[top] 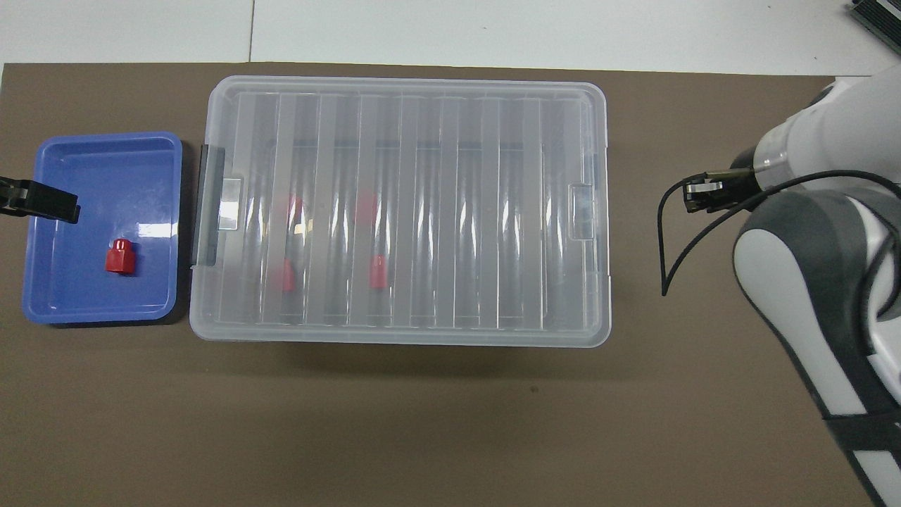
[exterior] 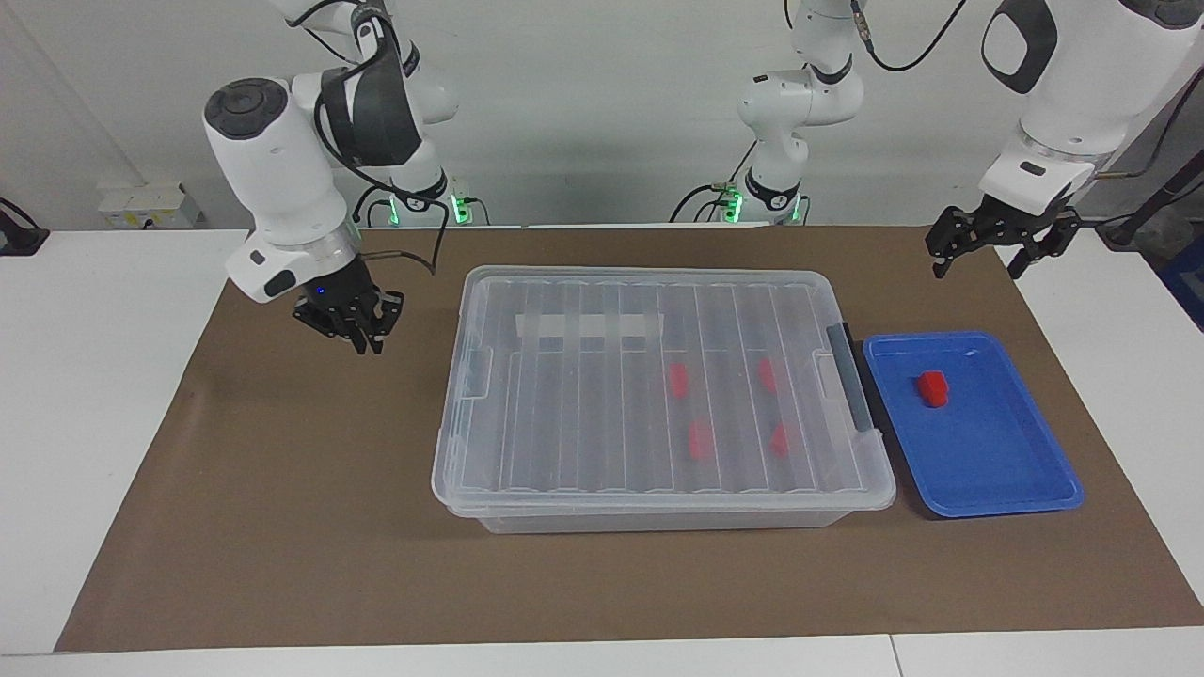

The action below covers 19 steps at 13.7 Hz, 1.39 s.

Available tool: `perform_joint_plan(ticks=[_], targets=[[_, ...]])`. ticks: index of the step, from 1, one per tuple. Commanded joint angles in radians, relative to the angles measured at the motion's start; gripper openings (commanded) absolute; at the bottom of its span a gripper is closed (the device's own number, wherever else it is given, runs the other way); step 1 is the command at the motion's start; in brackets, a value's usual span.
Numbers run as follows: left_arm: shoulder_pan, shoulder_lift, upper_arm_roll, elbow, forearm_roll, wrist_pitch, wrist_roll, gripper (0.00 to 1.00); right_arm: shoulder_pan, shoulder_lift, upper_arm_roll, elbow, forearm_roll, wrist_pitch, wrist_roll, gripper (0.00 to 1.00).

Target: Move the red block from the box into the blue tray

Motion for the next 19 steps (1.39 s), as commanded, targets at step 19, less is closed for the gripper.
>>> perform_joint_plan(ticks=[19], targets=[[0.002,-0.014,0.003,-0.009,-0.012,-0.016,-0.002,1.0,-0.073,-0.127,0.037,0.126,-0.031,-0.323,0.03,1.0]])
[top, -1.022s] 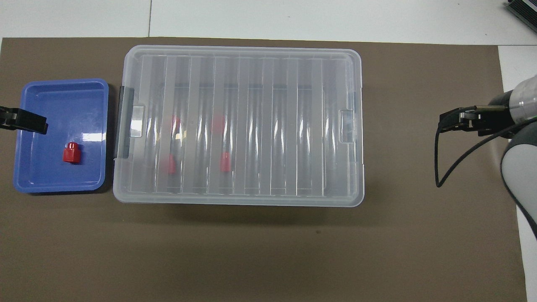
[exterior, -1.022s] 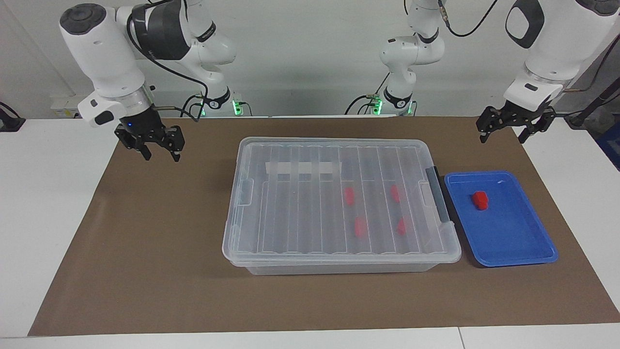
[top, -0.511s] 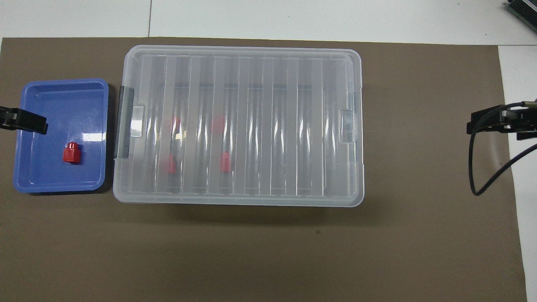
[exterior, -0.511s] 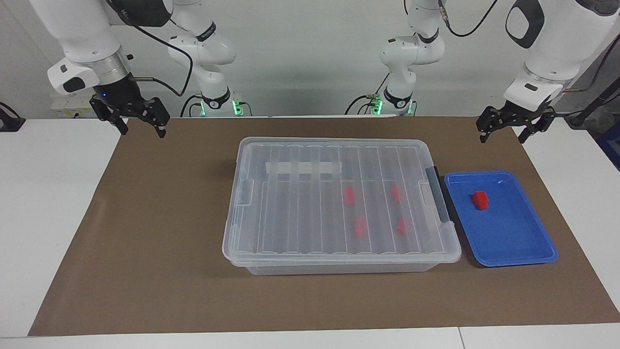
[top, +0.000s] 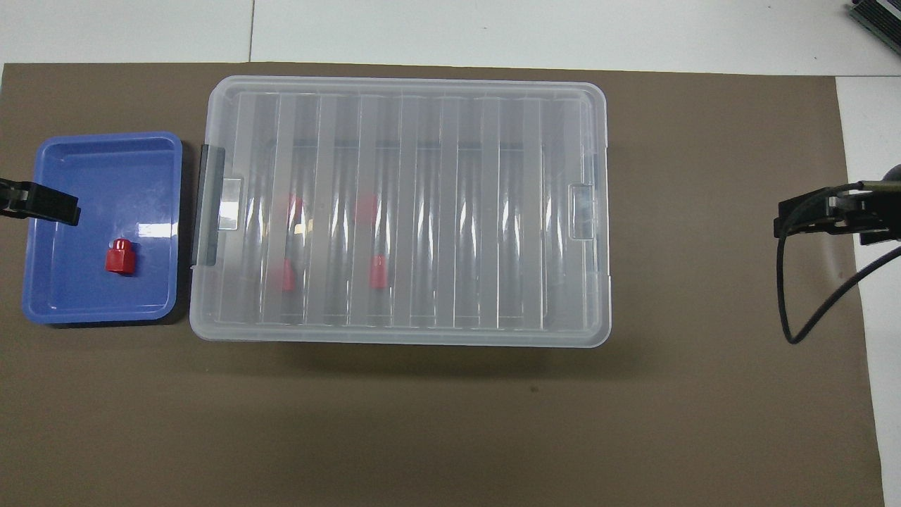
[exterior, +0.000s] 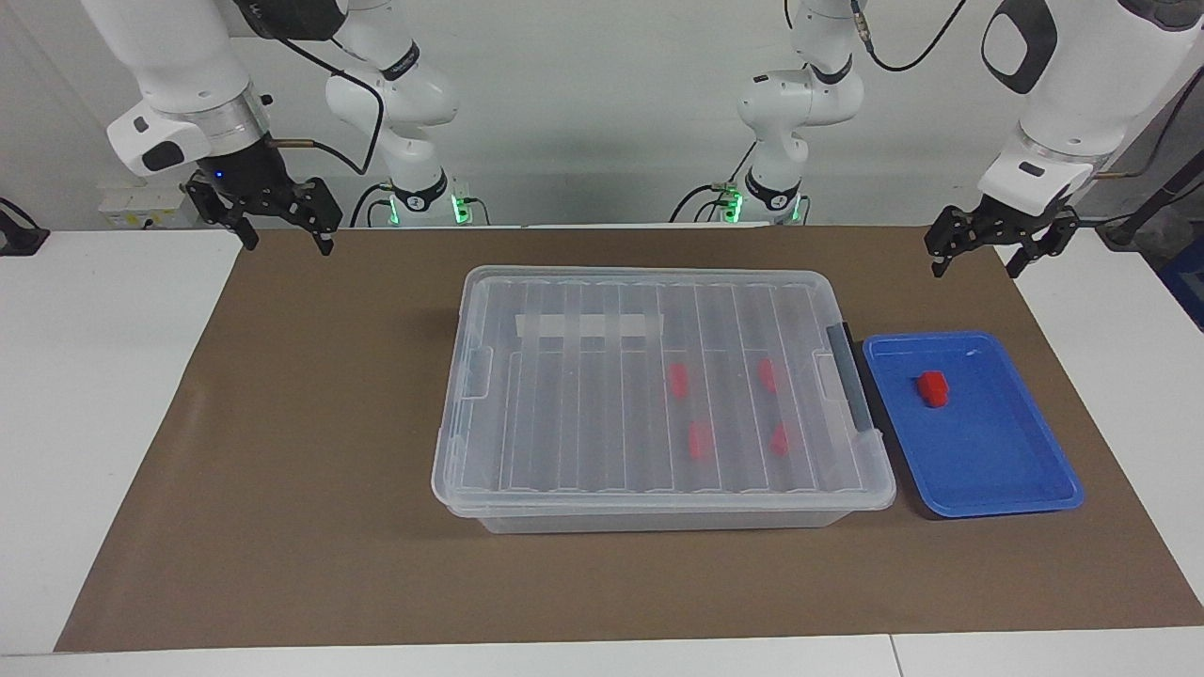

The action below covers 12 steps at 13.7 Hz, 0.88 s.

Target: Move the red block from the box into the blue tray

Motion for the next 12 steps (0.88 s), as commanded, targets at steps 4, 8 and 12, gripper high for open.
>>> perform_joint_plan(ticks=[4,8,12], targets=[[0.002,-0.014,0.003,-0.009,-0.012,-0.011,-0.002,1.0,0.0,-0.035,0.029,-0.037,-0.011,-0.002,0.026,1.0],[0.002,-0.014,0.003,-0.009,-0.012,-0.011,-0.002,1.0,-0.002,-0.035,0.029,-0.041,-0.008,0.005,0.029,1.0],[0.002,-0.014,0.003,-0.009,-0.012,-0.011,-0.002,1.0,-0.002,-0.035,0.029,-0.043,-0.006,0.005,0.092,1.0]])
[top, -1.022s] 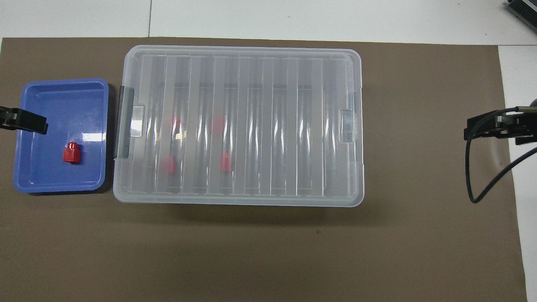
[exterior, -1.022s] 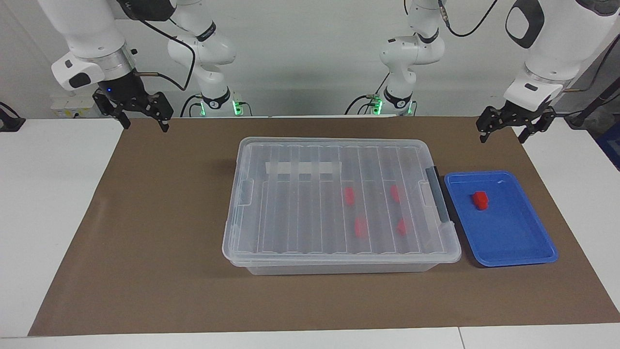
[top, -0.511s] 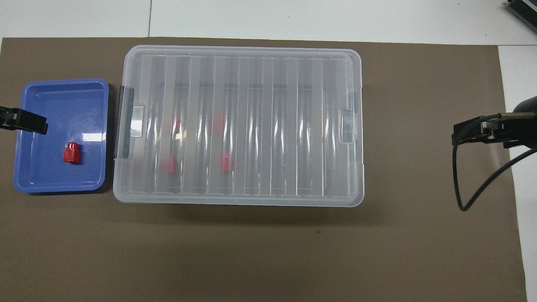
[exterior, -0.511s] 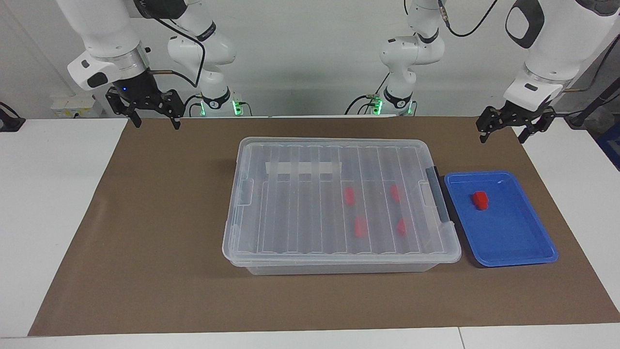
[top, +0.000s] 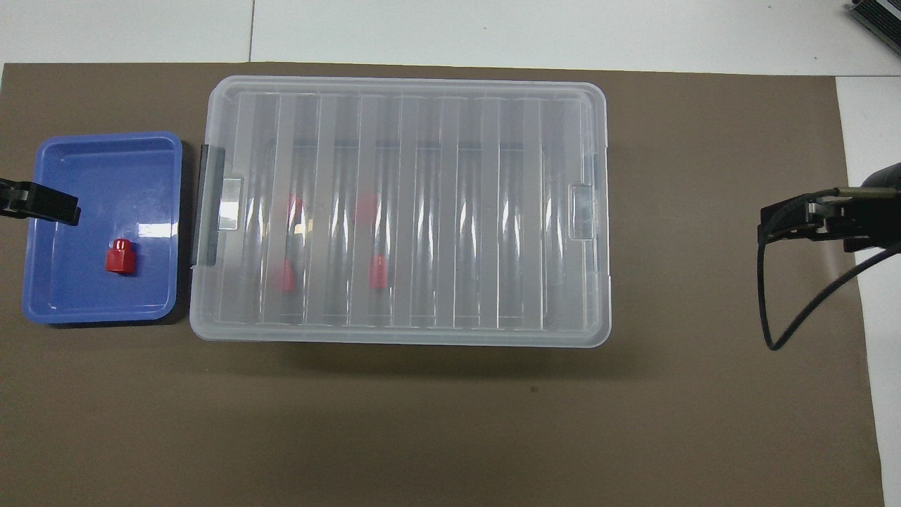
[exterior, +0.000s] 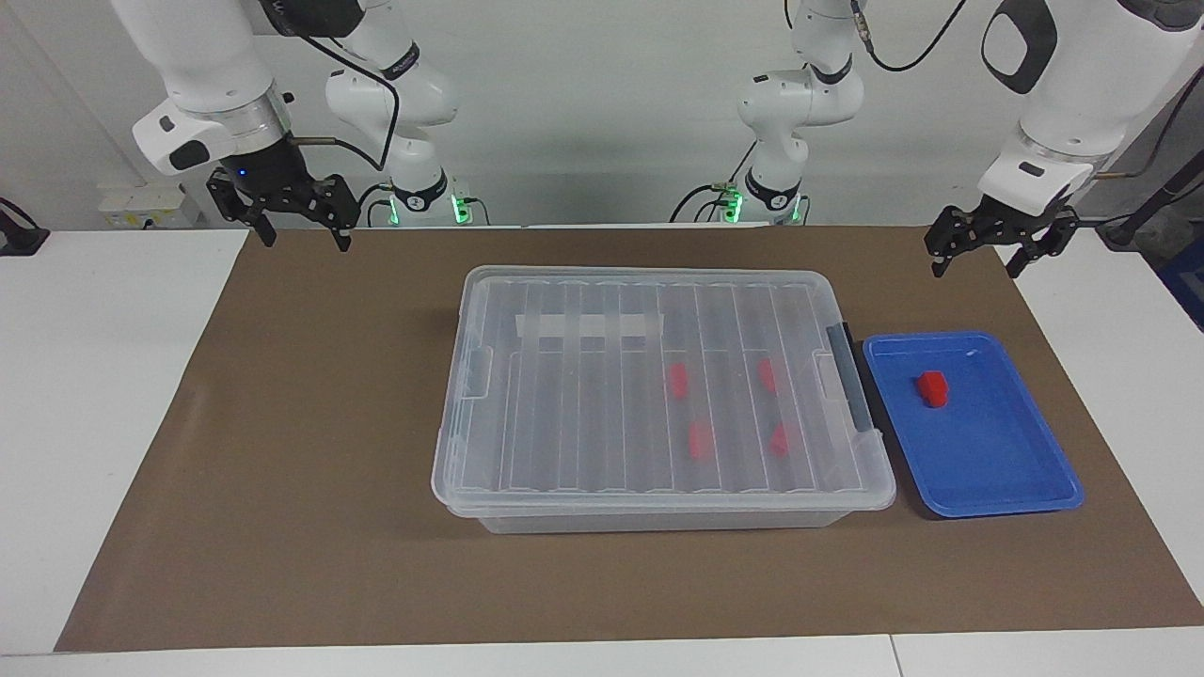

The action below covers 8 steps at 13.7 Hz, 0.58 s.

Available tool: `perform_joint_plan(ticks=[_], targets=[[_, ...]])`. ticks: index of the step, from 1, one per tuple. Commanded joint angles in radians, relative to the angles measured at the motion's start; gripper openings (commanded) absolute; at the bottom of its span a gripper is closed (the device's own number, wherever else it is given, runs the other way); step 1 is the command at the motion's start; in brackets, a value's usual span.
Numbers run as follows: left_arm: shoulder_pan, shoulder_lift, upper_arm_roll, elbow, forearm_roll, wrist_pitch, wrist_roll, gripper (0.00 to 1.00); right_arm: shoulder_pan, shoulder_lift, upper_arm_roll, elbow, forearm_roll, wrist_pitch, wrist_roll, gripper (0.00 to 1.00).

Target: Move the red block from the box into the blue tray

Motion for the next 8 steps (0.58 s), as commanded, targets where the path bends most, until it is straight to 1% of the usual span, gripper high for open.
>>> perform_joint_plan(ticks=[1,4,7,8], targets=[[0.002,-0.014,0.003,-0.011,-0.012,-0.018,-0.002,1.0,-0.002,-0.028,0.003,-0.033,-0.006,0.012,0.037,1.0],[0.002,-0.036,0.001,-0.049,-0.012,-0.014,-0.001,1.0,-0.002,-0.034,0.003,-0.045,-0.008,0.014,0.037,1.0],[0.0,-0.037,-0.001,-0.052,-0.018,-0.012,-0.001,1.0,-0.002,-0.034,0.002,-0.045,-0.008,0.014,0.038,1.0],[0.0,-0.037,-0.001,-0.052,-0.036,-0.007,-0.001,1.0,-0.002,-0.034,0.003,-0.045,-0.008,0.014,0.037,1.0]])
